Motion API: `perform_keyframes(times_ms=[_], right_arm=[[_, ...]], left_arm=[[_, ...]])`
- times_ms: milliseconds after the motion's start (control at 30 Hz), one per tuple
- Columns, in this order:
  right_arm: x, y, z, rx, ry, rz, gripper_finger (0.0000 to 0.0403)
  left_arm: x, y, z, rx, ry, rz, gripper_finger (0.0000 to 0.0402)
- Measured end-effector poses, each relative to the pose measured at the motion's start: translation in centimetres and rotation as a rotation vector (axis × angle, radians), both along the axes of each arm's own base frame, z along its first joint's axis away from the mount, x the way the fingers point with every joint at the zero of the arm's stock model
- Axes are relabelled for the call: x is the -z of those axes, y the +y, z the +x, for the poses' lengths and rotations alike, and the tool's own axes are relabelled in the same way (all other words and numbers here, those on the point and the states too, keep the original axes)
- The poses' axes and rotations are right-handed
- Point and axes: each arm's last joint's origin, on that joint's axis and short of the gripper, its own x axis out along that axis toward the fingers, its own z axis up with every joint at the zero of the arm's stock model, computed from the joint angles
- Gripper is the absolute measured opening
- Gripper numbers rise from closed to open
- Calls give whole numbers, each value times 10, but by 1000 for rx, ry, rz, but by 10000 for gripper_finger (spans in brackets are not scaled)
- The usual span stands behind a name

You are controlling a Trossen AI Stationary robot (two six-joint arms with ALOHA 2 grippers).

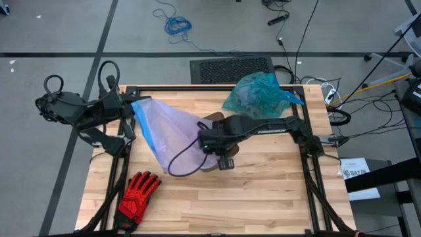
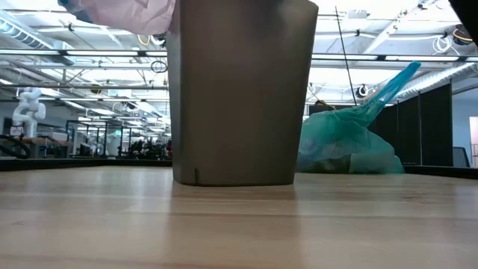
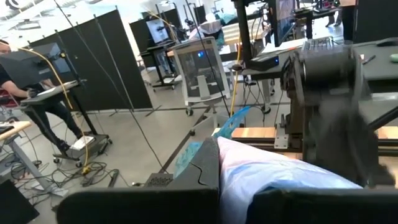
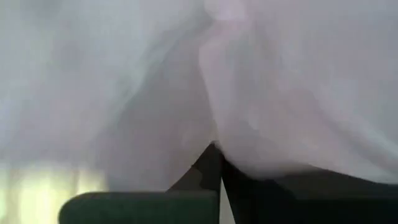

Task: Place trash/remove bag and relplace
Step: Put the pink trash bag into the trash bin

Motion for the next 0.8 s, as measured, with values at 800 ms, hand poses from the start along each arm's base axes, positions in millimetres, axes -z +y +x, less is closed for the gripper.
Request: perform_keyframes(times_ms=[800], right_arm=[[-47, -2, 10, -71, -443, 21, 0]], left_arm=[[-10, -19, 36, 46, -80, 96, 0]])
